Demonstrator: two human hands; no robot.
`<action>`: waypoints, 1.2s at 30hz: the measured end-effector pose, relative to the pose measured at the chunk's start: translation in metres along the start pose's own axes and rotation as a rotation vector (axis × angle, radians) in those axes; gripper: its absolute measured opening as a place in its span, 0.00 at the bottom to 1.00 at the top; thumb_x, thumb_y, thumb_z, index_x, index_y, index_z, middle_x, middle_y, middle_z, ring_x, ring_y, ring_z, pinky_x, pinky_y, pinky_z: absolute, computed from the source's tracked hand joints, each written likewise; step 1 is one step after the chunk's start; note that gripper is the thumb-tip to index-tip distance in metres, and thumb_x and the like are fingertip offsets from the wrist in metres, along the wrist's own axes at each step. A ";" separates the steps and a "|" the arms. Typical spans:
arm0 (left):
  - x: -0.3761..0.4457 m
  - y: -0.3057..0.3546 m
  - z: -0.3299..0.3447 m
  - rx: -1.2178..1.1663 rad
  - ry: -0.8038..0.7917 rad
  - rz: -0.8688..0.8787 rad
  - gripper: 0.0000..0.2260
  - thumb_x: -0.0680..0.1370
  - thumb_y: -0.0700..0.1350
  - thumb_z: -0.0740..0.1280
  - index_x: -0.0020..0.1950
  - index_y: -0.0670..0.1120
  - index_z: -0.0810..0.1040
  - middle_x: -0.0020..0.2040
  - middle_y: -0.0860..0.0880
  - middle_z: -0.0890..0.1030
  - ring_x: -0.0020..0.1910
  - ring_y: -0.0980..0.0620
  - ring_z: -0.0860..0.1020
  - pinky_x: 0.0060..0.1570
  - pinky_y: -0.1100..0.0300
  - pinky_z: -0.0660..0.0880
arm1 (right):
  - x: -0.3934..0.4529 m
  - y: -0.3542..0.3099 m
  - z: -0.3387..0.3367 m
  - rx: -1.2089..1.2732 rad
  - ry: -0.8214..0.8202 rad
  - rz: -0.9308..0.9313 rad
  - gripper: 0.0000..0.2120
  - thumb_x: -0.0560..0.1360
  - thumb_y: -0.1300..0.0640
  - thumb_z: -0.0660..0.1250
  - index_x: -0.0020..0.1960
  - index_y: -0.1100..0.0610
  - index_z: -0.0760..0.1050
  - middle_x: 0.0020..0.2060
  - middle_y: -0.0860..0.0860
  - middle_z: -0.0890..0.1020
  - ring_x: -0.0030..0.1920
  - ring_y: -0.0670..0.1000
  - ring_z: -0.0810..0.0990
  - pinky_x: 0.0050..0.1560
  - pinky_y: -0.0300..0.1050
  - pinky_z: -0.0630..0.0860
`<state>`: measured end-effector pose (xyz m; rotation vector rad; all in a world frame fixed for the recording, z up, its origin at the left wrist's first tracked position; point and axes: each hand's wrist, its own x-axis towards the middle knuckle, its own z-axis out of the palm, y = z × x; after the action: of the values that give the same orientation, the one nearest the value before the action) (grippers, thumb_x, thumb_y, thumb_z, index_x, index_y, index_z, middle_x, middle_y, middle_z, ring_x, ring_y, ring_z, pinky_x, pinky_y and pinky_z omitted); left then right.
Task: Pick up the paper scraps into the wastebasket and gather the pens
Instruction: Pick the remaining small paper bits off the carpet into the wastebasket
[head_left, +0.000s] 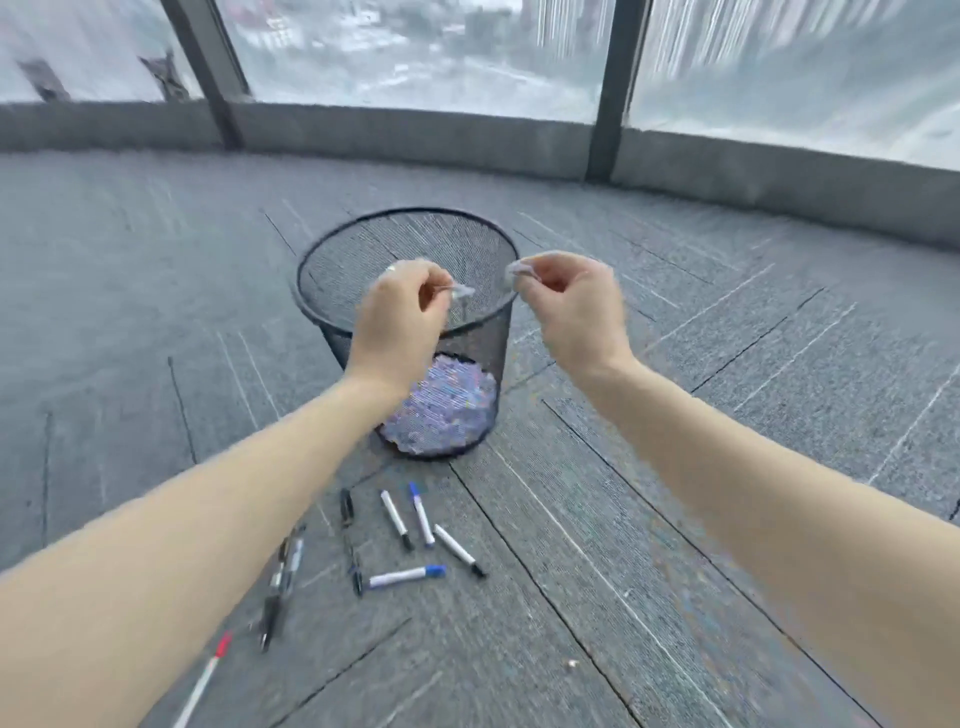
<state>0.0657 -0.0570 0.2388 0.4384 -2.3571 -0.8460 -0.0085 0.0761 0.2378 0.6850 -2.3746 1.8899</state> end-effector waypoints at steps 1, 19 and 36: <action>0.011 -0.009 -0.008 0.088 -0.014 -0.028 0.04 0.76 0.40 0.65 0.46 0.42 0.80 0.43 0.49 0.78 0.43 0.52 0.73 0.39 0.64 0.63 | 0.014 -0.008 0.014 -0.007 -0.015 -0.013 0.03 0.73 0.58 0.69 0.44 0.54 0.82 0.34 0.43 0.80 0.33 0.40 0.75 0.38 0.35 0.73; 0.038 -0.080 -0.003 0.277 -0.153 -0.284 0.06 0.77 0.45 0.63 0.42 0.52 0.77 0.52 0.46 0.78 0.52 0.47 0.72 0.50 0.54 0.69 | 0.028 0.012 0.099 -0.544 -0.188 -0.122 0.06 0.75 0.62 0.63 0.48 0.57 0.79 0.45 0.50 0.78 0.43 0.47 0.74 0.49 0.41 0.72; -0.083 -0.140 -0.033 0.134 0.018 -0.212 0.16 0.77 0.42 0.63 0.64 0.43 0.70 0.65 0.45 0.68 0.63 0.48 0.67 0.62 0.58 0.63 | 0.020 0.007 0.096 -0.537 -0.231 -0.208 0.12 0.77 0.59 0.61 0.60 0.58 0.74 0.57 0.53 0.75 0.54 0.47 0.73 0.60 0.41 0.69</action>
<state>0.1652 -0.1366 0.1324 0.7587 -2.3885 -0.7764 -0.0055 -0.0188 0.2122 1.0757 -2.6422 1.0677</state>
